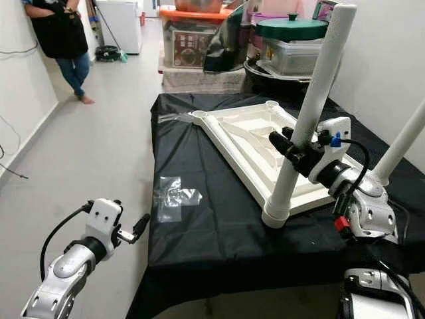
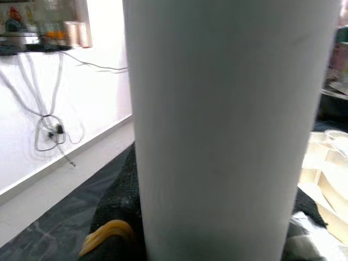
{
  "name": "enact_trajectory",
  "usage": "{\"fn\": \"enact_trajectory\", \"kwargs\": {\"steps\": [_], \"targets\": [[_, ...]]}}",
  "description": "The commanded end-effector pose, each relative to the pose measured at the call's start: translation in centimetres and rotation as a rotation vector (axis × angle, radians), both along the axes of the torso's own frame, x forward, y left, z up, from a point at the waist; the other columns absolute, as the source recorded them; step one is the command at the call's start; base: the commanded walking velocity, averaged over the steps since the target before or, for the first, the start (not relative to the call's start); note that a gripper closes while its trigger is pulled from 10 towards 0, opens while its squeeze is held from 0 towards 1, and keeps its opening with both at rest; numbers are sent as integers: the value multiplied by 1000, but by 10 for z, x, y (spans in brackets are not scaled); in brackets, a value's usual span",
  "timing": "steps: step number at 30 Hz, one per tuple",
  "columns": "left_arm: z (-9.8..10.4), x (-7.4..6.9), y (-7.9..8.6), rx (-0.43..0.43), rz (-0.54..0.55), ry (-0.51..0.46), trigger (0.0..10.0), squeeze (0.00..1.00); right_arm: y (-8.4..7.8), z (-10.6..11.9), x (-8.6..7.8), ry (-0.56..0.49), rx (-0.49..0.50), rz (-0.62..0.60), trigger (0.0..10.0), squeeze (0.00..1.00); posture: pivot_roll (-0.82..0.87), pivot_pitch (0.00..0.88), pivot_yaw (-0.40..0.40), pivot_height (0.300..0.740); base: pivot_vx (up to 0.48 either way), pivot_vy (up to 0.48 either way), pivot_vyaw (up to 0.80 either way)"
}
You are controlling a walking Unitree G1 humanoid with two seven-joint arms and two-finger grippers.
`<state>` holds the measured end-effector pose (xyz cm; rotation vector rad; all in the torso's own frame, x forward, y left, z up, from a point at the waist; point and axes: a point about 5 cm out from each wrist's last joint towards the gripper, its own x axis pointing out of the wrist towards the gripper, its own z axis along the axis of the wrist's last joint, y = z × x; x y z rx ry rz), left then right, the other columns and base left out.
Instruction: Building children table
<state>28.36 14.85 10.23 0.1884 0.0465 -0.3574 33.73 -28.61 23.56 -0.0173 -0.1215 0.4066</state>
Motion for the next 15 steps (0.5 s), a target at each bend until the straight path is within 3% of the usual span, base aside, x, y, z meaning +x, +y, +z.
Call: {"fn": "enact_trajectory", "kwargs": {"steps": [1, 4, 8, 10, 11, 12, 15], "targets": [[-4, -1, 1, 16, -5, 13, 10000, 0, -9, -7, 1, 32, -1, -81, 0, 0, 41, 0, -42, 740, 0, 0, 0], [-4, -2, 2, 16, -2, 13, 10000, 0, -10, -17, 2, 63, 80, -186, 0, 0, 41, 0, -44, 740, 0, 0, 0], [-4, -2, 1, 17, -3, 14, 10000, 0, 0, -28, 0, 88, 105, -210, 0, 0, 39, 0, -44, 740, 0, 0, 0], [-5, -2, 1, 17, -4, 15, 10000, 0, 17, -42, -3, 114, 136, -221, 0, 0, 39, 0, -44, 740, 0, 0, 0], [-5, -2, 1, 17, -4, 15, 10000, 0, 17, -42, -3, 114, 136, -221, 0, 0, 39, 0, -44, 740, 0, 0, 0], [-5, -2, 1, 18, -4, 14, 10000, 0, 34, -56, -8, 137, 161, -223, 0, 0, 41, 0, -46, 740, 0, 0, 0], [-5, -3, 1, 18, -4, 14, 10000, 0, 42, -61, -11, 146, 163, -219, 0, 0, 41, 0, -46, 740, 0, 0, 0]]}}
